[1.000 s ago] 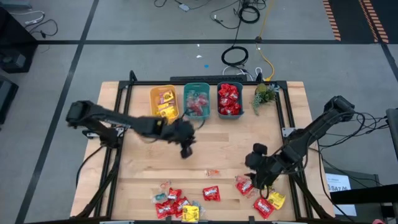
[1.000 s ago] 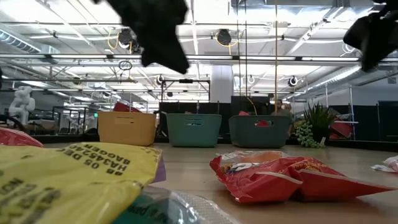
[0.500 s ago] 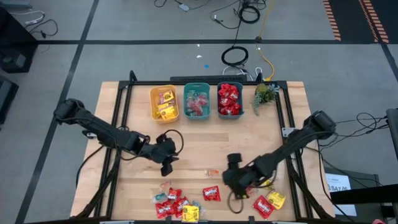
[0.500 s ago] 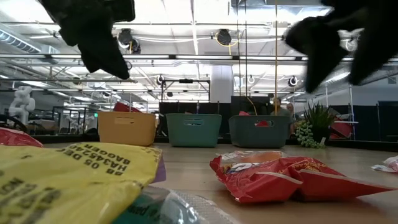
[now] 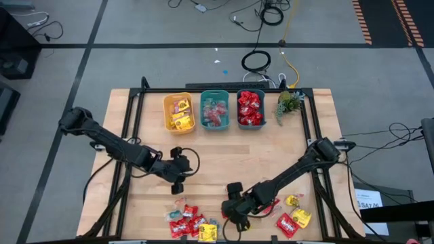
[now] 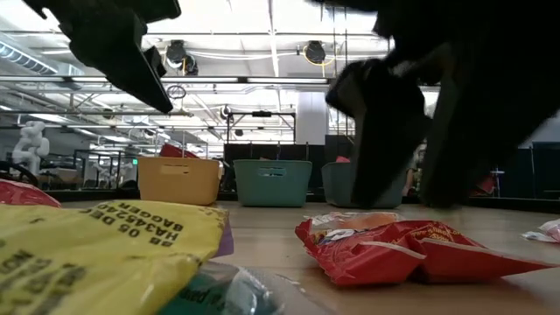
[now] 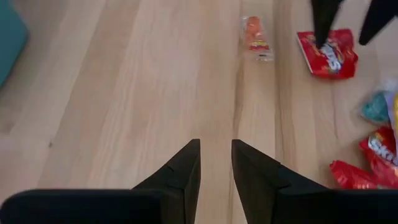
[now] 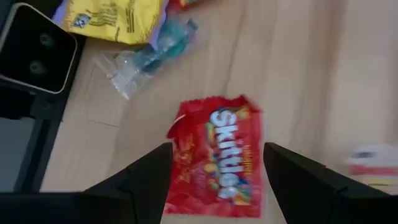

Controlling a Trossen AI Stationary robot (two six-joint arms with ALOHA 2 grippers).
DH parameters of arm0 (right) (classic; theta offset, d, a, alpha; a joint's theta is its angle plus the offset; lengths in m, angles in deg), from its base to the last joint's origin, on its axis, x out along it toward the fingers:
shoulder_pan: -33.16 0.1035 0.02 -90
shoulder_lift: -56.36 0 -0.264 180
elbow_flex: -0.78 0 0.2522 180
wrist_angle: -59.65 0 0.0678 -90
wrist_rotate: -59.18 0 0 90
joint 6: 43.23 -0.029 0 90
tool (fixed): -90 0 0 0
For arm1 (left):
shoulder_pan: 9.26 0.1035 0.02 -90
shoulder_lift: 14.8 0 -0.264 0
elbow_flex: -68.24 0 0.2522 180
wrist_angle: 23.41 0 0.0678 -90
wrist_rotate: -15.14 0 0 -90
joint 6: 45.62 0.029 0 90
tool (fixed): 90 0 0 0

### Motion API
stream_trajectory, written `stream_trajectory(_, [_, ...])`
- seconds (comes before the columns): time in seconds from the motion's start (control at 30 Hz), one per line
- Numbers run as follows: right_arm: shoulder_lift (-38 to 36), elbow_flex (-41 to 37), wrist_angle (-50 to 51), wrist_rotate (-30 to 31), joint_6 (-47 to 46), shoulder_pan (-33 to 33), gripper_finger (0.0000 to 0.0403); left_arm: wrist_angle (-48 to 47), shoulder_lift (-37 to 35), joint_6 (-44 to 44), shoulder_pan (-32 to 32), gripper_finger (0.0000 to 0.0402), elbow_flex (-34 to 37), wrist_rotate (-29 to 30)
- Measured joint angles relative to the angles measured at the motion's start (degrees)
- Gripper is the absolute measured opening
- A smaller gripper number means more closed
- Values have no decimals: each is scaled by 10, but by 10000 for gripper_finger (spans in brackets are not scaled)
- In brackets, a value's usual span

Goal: Sort candy
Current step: Put the red candy into the blue bin

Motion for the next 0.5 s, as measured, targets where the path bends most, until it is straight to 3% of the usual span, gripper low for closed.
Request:
stream_trajectory(0.17, [16,0,-2,-2,-41,0,242,28,-5,64,-10,99,13,1])
stream_trajectory(0.3, [38,2,-2,2,-76,1,238,154,-47,104,-9,99,89,-34])
stream_trajectory(0.5, [48,3,0,19,-150,6,168,230,-176,141,16,99,197,-42])
